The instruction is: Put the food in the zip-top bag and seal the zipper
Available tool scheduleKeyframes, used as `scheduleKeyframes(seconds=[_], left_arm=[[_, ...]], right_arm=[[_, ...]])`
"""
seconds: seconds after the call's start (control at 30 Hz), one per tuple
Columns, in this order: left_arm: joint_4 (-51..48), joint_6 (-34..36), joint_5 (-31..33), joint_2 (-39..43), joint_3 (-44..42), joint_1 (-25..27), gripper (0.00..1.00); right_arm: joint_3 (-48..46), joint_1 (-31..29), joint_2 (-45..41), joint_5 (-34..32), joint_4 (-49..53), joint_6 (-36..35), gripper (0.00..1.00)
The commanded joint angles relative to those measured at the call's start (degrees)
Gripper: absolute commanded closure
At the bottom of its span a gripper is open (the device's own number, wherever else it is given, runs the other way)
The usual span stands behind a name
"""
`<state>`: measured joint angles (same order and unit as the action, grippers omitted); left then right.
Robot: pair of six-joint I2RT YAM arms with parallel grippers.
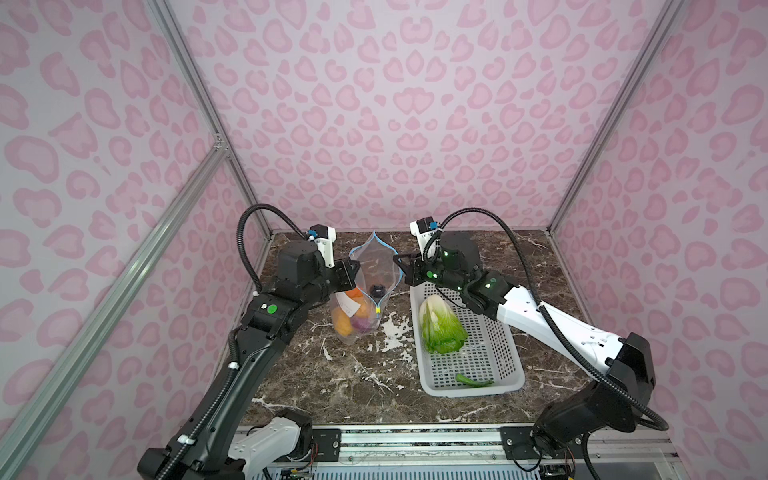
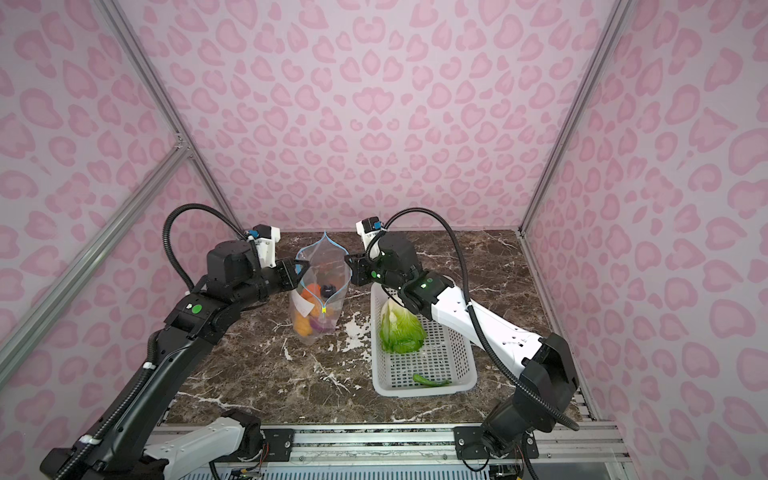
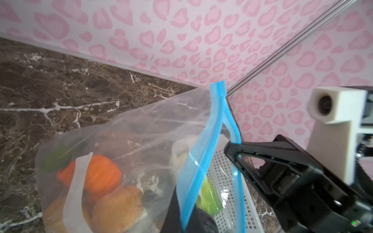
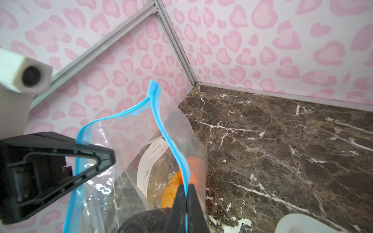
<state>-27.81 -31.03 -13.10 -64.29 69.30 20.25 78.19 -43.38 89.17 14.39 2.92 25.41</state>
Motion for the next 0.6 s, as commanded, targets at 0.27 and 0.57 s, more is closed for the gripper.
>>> scheduleKeyframes(seconds=[0.27, 0.57], left_arm=[[1.0, -0.4, -1.85, -2.91, -1.57, -0.1, 0.97], [0.92, 2.85, 2.64, 0.52, -0.46, -0.19, 0.97]], right_arm=[[-0.61, -0.39, 2.26, -3.25, 2.33, 0.15, 1.0], [-1.19, -0.32, 0.45, -6.42, 4.12, -1.63, 1.0]])
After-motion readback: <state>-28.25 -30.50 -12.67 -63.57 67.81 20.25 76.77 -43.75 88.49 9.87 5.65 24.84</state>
